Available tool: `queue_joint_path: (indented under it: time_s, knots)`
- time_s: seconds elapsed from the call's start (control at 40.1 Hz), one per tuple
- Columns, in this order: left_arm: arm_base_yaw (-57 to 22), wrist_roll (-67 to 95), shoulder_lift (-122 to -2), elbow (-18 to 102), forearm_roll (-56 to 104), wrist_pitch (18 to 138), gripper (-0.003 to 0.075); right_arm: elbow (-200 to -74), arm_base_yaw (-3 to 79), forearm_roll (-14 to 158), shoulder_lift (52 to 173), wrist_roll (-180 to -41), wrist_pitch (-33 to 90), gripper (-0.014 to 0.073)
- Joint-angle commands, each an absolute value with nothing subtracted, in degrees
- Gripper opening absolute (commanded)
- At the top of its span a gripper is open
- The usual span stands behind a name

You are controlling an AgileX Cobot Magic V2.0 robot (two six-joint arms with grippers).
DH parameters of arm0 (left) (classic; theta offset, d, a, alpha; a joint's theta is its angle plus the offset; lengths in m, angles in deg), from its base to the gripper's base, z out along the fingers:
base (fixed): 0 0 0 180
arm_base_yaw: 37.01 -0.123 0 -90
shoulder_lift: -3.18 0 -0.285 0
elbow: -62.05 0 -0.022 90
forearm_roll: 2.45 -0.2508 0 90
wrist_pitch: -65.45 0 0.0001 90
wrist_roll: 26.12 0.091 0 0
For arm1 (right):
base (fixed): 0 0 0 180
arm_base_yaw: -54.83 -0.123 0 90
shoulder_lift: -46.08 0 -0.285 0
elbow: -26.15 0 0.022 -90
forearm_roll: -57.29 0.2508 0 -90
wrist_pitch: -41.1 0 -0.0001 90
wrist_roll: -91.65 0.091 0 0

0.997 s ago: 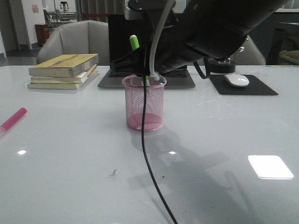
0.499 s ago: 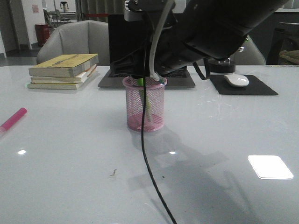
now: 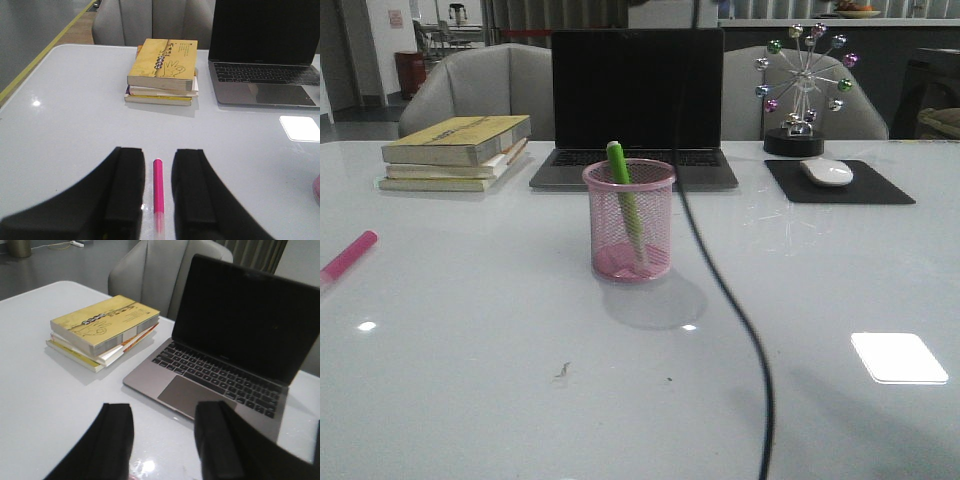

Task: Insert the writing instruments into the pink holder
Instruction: 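Withdraw the right gripper away from the holder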

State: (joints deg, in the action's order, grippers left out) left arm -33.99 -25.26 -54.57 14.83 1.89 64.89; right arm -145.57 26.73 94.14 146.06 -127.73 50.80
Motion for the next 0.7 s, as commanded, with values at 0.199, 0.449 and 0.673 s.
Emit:
queue_joint_path:
  time_s: [0.199,0.449,0.673]
  knots:
    - [-33.7,-25.4,-54.2,16.8,2.2,59.7,0.0234,-147.2,44.2,91.2,128.9,-128.8,32.0,0.0337]
    - [-33.7,-25.4,-54.2,16.8,2.2,59.7,0.0234,-146.9,56.6,87.5,121.0,-128.7,19.0,0.0337]
    - [-33.7,-25.4,-54.2,16.8,2.2,59.7,0.0224,-138.9,67.7,87.5,111.4,-122.0,14.0,0.0337]
